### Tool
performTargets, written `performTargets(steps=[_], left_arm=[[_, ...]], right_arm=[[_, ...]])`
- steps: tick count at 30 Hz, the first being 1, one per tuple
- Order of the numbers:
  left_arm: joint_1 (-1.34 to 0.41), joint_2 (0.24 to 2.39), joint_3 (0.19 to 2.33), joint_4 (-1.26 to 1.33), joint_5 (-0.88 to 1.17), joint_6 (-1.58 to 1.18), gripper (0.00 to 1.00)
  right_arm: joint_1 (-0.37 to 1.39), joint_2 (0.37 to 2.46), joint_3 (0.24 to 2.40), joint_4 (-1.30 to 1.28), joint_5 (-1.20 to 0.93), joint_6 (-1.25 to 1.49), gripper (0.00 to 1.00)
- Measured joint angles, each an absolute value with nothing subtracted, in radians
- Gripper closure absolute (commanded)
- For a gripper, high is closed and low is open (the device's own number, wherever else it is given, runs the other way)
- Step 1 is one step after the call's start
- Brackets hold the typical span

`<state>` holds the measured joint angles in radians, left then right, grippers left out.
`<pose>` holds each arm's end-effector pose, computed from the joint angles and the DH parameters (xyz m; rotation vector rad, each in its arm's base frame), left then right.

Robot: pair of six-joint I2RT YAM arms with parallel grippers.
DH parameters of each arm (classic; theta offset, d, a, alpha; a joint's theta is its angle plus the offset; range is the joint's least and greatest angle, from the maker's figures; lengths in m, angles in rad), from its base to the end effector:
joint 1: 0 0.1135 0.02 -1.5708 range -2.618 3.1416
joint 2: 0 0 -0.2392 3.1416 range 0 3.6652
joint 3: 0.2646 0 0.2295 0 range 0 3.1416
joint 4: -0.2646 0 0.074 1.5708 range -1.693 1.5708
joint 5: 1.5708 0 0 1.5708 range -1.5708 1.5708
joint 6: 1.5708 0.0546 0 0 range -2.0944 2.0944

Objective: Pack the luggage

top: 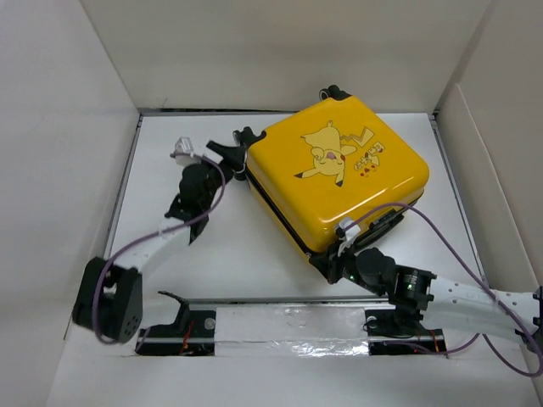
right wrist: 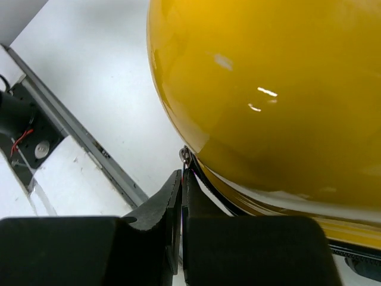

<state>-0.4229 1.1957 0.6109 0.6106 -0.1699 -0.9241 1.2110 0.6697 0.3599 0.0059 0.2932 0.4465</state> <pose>0.2573 -0.1057 0.2671 -0.5374 1.5302 -0.9265 0.0789 0.1650 0.2138 -0.5293 1.8815 0.8580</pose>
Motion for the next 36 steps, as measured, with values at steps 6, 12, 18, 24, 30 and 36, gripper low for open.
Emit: performTargets(steps=[6, 12, 18, 24, 30, 36], left_arm=[[-0.257, 1.562, 0.963, 0.548, 0.028, -0.918, 0.05], [-0.247, 1.7, 1.112, 0.448, 0.114, -0.899, 0.1], [-0.248, 1.754, 1.193, 0.436, 0.172, -0.895, 0.21], [-0.259, 1.793, 1.243, 0.392, 0.189, -0.887, 0.23], [-0.268, 1.858, 1.31, 0.392, 0.211, -0.896, 0.27], [-0.26, 1.888, 1.339, 0.393, 0.222, -0.925, 0.46]], right_arm=[[1.211, 0.667, 0.36, -0.007, 0.266, 0.449, 1.0], [1.211, 0.683, 0.36, 0.007, 0.257, 0.449, 1.0], [1.211, 0.715, 0.36, 0.033, 0.238, 0.449, 1.0], [1.212, 0.737, 0.362, 0.056, 0.22, 0.449, 1.0], [1.211, 0.739, 0.362, 0.061, 0.216, 0.449, 1.0], [1.211, 0.726, 0.362, 0.059, 0.221, 0.449, 1.0]])
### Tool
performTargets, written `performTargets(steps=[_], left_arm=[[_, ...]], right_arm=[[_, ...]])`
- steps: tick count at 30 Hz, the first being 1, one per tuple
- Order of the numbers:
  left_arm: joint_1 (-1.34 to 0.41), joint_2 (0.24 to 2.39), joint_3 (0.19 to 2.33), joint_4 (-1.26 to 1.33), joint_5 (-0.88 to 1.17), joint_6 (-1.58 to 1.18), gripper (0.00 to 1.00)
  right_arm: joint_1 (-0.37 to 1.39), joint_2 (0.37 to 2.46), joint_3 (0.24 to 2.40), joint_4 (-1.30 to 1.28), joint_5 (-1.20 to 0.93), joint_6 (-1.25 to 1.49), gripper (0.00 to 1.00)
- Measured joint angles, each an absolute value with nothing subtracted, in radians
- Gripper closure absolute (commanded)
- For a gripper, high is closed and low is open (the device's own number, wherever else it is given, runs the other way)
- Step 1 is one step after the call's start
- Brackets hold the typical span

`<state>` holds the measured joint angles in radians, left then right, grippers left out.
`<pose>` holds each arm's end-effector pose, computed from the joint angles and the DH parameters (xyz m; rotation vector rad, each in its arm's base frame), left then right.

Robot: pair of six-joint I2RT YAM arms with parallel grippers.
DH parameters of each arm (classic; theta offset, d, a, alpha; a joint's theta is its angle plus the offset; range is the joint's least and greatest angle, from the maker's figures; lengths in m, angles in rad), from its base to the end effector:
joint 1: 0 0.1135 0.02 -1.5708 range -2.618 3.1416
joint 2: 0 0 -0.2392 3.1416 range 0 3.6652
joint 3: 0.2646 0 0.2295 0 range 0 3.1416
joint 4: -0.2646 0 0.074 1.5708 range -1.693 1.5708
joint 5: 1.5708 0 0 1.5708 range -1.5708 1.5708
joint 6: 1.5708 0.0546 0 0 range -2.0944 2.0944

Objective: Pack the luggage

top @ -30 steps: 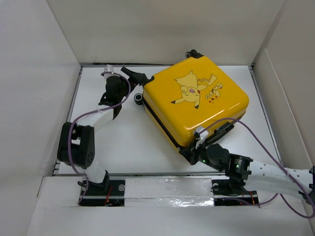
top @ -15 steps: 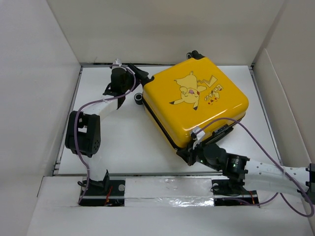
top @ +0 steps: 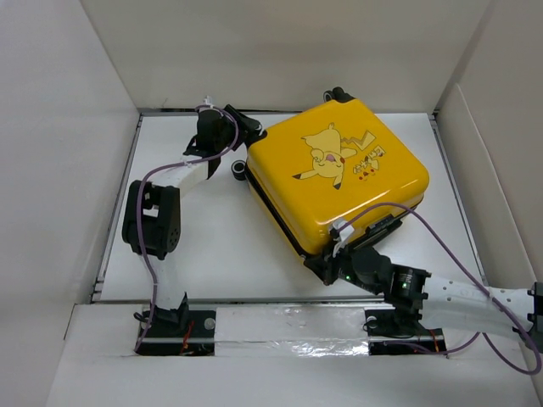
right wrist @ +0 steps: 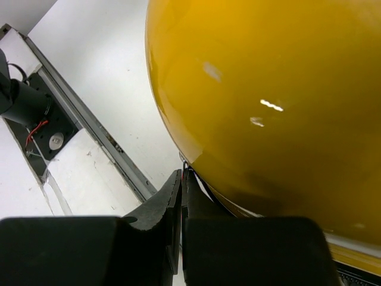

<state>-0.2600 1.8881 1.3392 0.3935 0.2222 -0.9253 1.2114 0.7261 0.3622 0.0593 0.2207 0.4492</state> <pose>0.4227 -0.1249 0.2567 -0.4337 1.7918 -1.0468 0.0783 0.1745 0.2114 -0.5841 1.8886 0.9201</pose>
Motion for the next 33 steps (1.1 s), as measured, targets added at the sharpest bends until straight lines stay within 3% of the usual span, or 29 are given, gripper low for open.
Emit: performTargets(steps=[4, 6, 7, 13, 19, 29, 33], left_arm=[[-0.256, 1.898, 1.34, 0.4, 0.217, -0.96, 0.62], [-0.256, 1.902, 1.34, 0.409, 0.222, -0.97, 0.97], [-0.254, 1.906, 1.34, 0.416, 0.228, -0.976, 1.0], [-0.243, 1.879, 1.22, 0.587, 0.212, -1.011, 1.0], [-0.175, 1.589, 0.752, 0.882, 0.139, -1.089, 1.0], [-0.231, 1.099, 0.254, 1.026, -0.262, -1.105, 1.0], [-0.325, 0.908, 0.172, 0.949, -0.421, -1.1, 1.0]], right_arm=[[1.211, 0.723, 0.362, 0.059, 0.224, 0.449, 1.0], [1.211, 0.723, 0.362, 0.059, 0.225, 0.45, 1.0], [1.211, 0.722, 0.362, 0.059, 0.226, 0.449, 1.0], [1.213, 0.67, 0.361, 0.005, 0.249, 0.456, 1.0], [1.174, 0.557, 0.358, -0.167, 0.176, 0.433, 1.0], [0.633, 0.662, 0.479, -0.342, -0.208, 0.292, 1.0], [0.653, 0.795, 0.489, -0.226, -0.111, 0.274, 1.0]])
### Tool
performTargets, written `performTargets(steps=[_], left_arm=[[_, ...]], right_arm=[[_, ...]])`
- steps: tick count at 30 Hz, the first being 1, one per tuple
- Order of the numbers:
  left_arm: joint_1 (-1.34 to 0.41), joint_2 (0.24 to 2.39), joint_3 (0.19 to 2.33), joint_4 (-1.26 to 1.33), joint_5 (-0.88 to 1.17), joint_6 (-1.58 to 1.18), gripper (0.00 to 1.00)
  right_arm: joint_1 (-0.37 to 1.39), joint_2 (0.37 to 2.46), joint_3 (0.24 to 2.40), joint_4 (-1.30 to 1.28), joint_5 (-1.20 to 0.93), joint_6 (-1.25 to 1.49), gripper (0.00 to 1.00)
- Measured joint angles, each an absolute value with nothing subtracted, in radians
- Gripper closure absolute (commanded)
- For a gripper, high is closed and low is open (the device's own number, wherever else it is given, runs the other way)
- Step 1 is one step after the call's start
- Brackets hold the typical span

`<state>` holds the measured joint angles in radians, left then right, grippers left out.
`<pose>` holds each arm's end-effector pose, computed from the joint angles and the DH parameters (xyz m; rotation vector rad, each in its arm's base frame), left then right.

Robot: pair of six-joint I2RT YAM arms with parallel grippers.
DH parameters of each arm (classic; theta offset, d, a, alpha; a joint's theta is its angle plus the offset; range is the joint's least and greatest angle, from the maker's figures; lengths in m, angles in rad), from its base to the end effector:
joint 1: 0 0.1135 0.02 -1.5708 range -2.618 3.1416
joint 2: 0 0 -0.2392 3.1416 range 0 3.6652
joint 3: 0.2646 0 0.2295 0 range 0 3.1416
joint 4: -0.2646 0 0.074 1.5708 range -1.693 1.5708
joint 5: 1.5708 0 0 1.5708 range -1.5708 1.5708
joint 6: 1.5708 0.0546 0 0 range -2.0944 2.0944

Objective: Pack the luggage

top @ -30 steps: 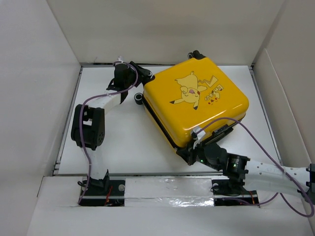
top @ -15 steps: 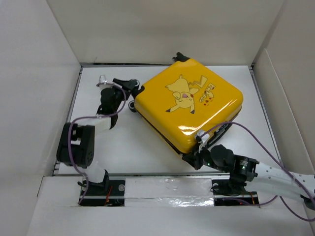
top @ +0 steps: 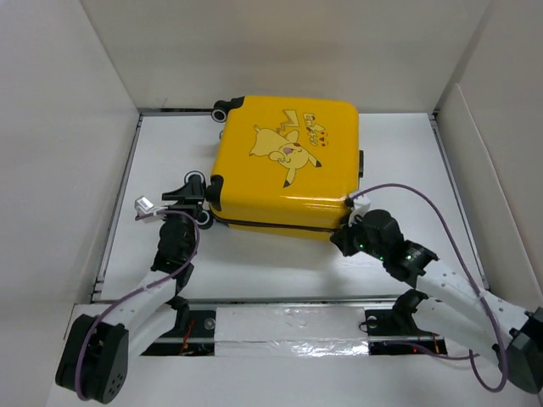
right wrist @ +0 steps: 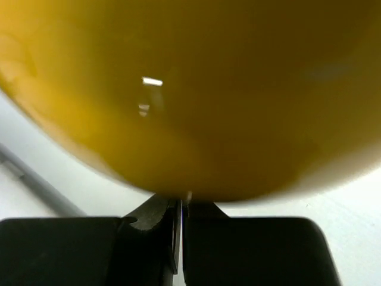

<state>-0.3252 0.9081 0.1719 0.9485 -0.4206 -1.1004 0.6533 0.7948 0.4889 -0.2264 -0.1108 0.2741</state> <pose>0.1951 -0.0422 0.2239 -0.8652 1.1475 -0.9010 0.1490 0.1217 0.2097 -0.4768 2.1193 0.6627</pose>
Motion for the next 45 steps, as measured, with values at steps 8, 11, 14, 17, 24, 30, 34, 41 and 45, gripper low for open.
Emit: performTargets(steps=[8, 11, 14, 17, 24, 30, 34, 41, 45], left_arm=[[-0.538, 0.807, 0.162, 0.895, -0.648, -1.098, 1.0], [-0.625, 0.825, 0.189, 0.933, -0.756, -1.105, 1.0], [-0.698, 0.832, 0.216, 0.942, -0.794, -1.07, 1.0], [-0.72, 0.835, 0.216, 0.942, -0.809, -1.051, 1.0], [-0.757, 0.787, 0.223, 0.862, -0.721, -1.056, 1.0], [-0.767, 0.677, 0.207, 0.699, -0.494, -1.053, 1.0], [-0.797, 0.76, 0.185, 0.773, -0.468, -1.098, 1.0], [-0.933, 1.075, 0.274, 0.982, -0.443, -1.135, 1.0], [-0.934, 1.068, 0.278, 0.97, -0.361, -1.131, 1.0]], right_arm=[[1.07, 1.09, 0.465, 0.2, 0.355, 0.326, 1.0], [1.092, 1.154, 0.498, 0.204, 0.422, 0.307, 1.0], [1.097, 1.154, 0.525, 0.157, 0.435, 0.281, 1.0], [1.096, 1.143, 0.532, 0.123, 0.437, 0.267, 1.0], [1.024, 0.978, 0.534, -0.098, 0.35, 0.249, 1.0], [0.754, 0.589, 0.515, -0.292, 0.131, 0.229, 1.0], [0.581, 0.555, 0.606, -0.236, -0.057, 0.199, 1.0], [0.514, 0.58, 0.569, -0.132, -0.253, 0.218, 1.0], [0.611, 0.427, 0.501, -0.212, -0.176, 0.272, 0.95]])
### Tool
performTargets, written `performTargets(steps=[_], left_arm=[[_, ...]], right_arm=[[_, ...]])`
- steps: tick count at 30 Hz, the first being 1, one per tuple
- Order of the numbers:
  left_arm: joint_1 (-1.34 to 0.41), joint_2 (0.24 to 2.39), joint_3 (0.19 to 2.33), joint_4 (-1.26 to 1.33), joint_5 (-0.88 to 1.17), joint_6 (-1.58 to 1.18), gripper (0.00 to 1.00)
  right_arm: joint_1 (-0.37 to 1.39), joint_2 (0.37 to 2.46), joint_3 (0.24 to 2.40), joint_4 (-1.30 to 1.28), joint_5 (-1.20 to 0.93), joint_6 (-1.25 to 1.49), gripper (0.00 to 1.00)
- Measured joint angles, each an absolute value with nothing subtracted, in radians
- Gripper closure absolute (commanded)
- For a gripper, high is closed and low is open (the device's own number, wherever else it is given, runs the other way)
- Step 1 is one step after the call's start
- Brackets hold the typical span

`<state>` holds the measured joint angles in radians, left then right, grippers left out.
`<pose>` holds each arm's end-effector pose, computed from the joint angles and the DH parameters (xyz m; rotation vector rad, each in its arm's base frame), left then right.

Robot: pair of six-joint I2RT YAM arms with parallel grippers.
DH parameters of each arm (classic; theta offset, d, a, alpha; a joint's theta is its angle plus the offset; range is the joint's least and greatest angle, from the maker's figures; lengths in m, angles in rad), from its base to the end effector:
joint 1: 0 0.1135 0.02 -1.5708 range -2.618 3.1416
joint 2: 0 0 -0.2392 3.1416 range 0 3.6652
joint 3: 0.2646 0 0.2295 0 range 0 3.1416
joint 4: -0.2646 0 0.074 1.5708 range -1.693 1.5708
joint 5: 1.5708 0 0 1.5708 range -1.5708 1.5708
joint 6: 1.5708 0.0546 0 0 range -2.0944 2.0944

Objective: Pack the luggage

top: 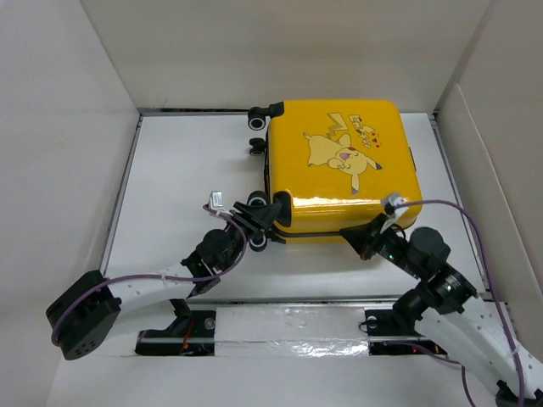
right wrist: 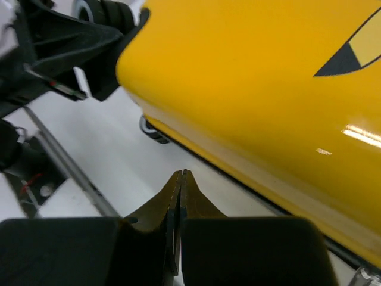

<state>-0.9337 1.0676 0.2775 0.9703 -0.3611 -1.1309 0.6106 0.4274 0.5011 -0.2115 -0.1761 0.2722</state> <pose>0.1501 -0.1704 0.2303 -0.4848 1.4929 -1.4343 0.1136 0.0912 0.2713 -0.4318 1.7201 0.7990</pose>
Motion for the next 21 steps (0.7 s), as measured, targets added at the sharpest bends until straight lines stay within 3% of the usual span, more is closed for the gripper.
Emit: performTargets(steps=[5, 12, 16, 21], left_arm=[[-0.905, 0.95, 0.255, 0.873, -0.291, -1.101, 1.0], [-0.817, 0.858, 0.227, 0.793, -0.204, -1.098, 1.0], [-0.754, 0.845, 0.219, 0.779, -0.144, -1.103, 1.0], [-0.724, 0.789, 0.204, 0.735, -0.118, -1.096, 1.0]], right_arm=[[0.663, 0.226, 0.431, -0.252, -0.05, 0.383, 0.71], [0.665, 0.181, 0.419, -0.456, 0.154, 0.516, 0.77], [0.665, 0.2, 0.417, -0.482, 0.22, 0.55, 0.63], [0.624, 0.474, 0.462, -0.408, 0.205, 0.445, 0.66]])
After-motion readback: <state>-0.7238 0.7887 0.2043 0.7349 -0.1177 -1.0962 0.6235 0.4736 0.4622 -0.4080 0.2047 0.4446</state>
